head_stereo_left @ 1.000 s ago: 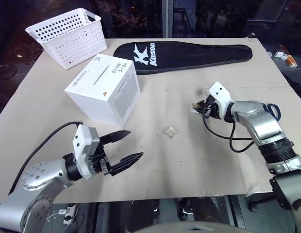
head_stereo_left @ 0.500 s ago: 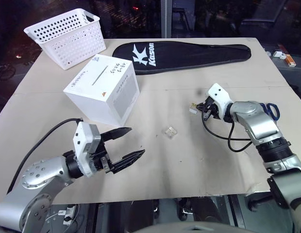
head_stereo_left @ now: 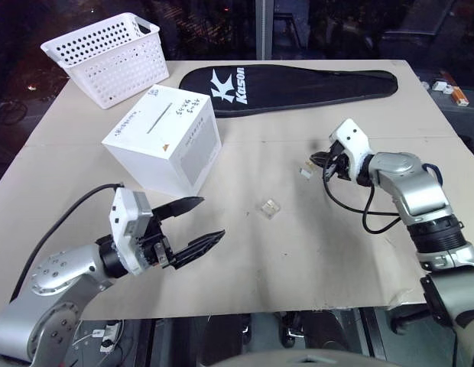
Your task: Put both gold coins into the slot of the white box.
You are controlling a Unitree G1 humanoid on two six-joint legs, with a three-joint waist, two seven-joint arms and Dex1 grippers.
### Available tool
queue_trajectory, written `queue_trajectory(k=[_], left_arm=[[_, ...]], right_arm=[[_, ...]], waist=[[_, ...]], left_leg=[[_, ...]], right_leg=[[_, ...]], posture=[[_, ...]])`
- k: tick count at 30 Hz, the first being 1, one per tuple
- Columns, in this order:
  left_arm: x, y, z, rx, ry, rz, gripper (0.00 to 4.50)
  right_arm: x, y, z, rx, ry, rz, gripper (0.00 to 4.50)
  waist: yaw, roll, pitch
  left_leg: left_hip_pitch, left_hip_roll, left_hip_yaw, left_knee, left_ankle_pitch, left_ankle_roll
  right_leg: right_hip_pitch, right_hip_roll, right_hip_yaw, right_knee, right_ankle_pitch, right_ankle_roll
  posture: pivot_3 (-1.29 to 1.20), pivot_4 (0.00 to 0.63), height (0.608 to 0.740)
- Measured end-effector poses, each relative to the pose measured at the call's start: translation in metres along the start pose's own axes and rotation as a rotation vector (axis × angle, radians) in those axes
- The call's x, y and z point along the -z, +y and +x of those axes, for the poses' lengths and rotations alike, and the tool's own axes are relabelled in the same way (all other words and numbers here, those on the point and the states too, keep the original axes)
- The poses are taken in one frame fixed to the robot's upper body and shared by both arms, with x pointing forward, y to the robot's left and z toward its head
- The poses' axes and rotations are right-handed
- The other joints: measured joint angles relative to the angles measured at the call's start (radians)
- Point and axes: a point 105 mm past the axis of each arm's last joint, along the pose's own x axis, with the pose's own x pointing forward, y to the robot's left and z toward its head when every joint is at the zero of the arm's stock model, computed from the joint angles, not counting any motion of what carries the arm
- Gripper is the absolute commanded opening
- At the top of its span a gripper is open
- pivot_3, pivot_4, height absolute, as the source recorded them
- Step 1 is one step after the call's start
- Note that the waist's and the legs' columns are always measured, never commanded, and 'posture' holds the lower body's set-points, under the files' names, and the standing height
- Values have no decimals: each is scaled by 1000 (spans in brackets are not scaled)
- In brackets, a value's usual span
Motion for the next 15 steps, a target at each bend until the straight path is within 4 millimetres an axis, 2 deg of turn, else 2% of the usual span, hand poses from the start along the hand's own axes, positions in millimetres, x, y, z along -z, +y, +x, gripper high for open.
queue_trajectory(k=[4,8,11,15], left_arm=[[-18,5,10,0,-57,0,4500],[-20,8,17,19,-64,-18,4500],[-14,11,17,19,-49,-41,4500],[-10,11,18,37,-40,-53,4500]], right_arm=[[-22,16,-13,-68,-92,44,98],[-23,17,-21,-49,-84,40,98],[-16,16,-21,-28,-56,40,936],[-10,13,-13,19,-30,21,2990]], waist=[[0,0,0],[-4,0,0],[-4,0,0],[-4,0,0]], left_leg=[[0,0,0,0,0,0],[0,0,0,0,0,0],[0,0,0,0,0,0],[0,0,0,0,0,0]], right_leg=[[0,0,0,0,0,0],[0,0,0,0,0,0],[0,0,0,0,0,0],[0,0,0,0,0,0]], posture=[[0,150,738],[0,150,738],[0,150,738],[0,150,738]])
